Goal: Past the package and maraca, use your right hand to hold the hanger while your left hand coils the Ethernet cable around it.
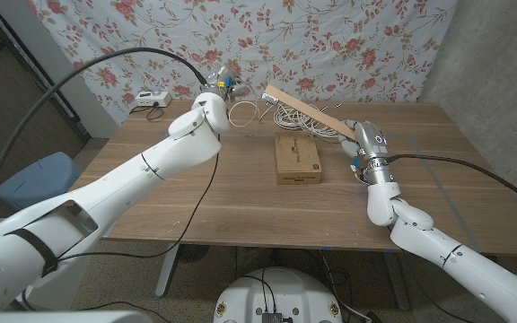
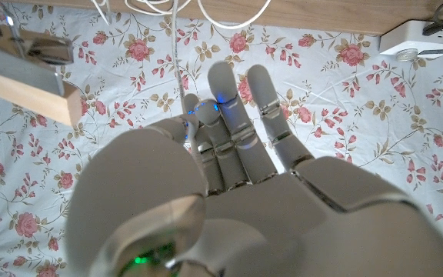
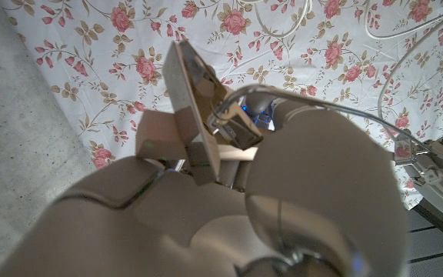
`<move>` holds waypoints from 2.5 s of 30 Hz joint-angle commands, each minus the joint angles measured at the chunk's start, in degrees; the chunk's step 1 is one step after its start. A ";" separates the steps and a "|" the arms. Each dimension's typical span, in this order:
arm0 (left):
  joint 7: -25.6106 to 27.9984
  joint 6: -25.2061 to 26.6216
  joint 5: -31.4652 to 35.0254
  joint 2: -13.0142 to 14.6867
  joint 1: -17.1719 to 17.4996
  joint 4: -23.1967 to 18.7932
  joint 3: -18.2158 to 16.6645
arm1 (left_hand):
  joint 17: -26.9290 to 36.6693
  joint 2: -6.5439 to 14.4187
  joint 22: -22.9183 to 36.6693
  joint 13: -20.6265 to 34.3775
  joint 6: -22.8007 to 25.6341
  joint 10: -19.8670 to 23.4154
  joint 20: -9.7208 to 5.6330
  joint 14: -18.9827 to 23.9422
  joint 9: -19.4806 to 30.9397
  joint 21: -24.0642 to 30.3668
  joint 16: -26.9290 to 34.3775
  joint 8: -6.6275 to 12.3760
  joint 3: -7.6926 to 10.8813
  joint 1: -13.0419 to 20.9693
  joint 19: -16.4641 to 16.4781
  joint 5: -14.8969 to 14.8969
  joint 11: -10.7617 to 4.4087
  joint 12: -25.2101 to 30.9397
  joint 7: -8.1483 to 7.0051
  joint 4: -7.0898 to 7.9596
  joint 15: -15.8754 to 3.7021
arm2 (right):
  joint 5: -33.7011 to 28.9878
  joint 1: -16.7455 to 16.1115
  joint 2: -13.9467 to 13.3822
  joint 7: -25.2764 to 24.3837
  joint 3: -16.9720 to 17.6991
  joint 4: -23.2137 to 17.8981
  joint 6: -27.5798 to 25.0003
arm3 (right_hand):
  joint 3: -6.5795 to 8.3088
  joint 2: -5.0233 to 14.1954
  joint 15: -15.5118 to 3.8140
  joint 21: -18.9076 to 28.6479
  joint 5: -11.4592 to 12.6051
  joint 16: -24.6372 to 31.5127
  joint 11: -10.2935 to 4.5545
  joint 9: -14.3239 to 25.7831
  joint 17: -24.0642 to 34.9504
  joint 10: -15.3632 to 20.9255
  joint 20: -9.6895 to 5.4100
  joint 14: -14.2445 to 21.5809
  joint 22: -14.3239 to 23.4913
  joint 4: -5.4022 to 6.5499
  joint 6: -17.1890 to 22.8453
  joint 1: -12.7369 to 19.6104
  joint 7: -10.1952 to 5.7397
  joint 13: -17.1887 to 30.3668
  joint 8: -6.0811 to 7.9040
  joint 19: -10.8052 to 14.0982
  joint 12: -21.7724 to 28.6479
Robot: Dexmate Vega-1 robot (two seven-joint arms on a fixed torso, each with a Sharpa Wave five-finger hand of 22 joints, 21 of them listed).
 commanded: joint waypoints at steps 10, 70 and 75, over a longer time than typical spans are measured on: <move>-3.82 -13.89 -4.37 -2.47 -6.31 10.26 -0.63 | 1.06 0.11 0.40 0.09 2.05 0.72 0.23 0.52 0.08 0.38 -0.25 6.43 0.39 0.57 -0.20 0.21 -1.74 1.10 2.14 -0.03 0.25 | -4.59 1.56 -0.79 -1.83 -3.07 -0.97 6.72 | 0.46 7.51 -3.87 0.33 0.65 0.86 -0.02 0.43 0.15 -0.24 -5.24 -0.16 -0.09 0.07 2.11 -7.54 1.33 0.15 0.70 -0.21 0.14; -39.73 -38.63 16.91 -9.41 -33.27 42.16 25.27 | -20.61 -10.61 -1.84 -51.02 -21.74 -26.52 5.34 -39.61 -29.00 -8.73 -21.09 -16.34 -17.78 0.12 -27.10 -8.29 -4.02 -53.21 -9.04 -12.55 4.72 | -4.02 8.84 2.28 3.14 -8.00 8.52 10.17 | 0.68 7.47 -3.86 0.74 0.71 2.78 0.12 -0.19 0.14 0.28 -5.30 -0.41 -0.12 -0.09 2.67 -7.76 1.42 -0.01 0.90 -0.20 0.74; -41.84 -44.83 19.94 -11.38 -34.01 45.88 25.67 | -20.63 -12.59 -1.93 -51.79 -23.20 -27.77 5.99 -42.73 -29.89 -11.06 -22.21 -16.41 -19.02 0.55 -28.90 -6.76 -4.65 -54.50 -10.28 -13.02 5.14 | -4.00 8.86 2.42 3.05 -7.96 8.62 9.97 | 0.68 7.45 -3.86 0.77 0.69 2.92 0.12 0.00 0.13 0.03 -5.29 -0.43 -0.13 -0.09 2.63 -7.79 1.38 0.96 1.04 -0.18 1.35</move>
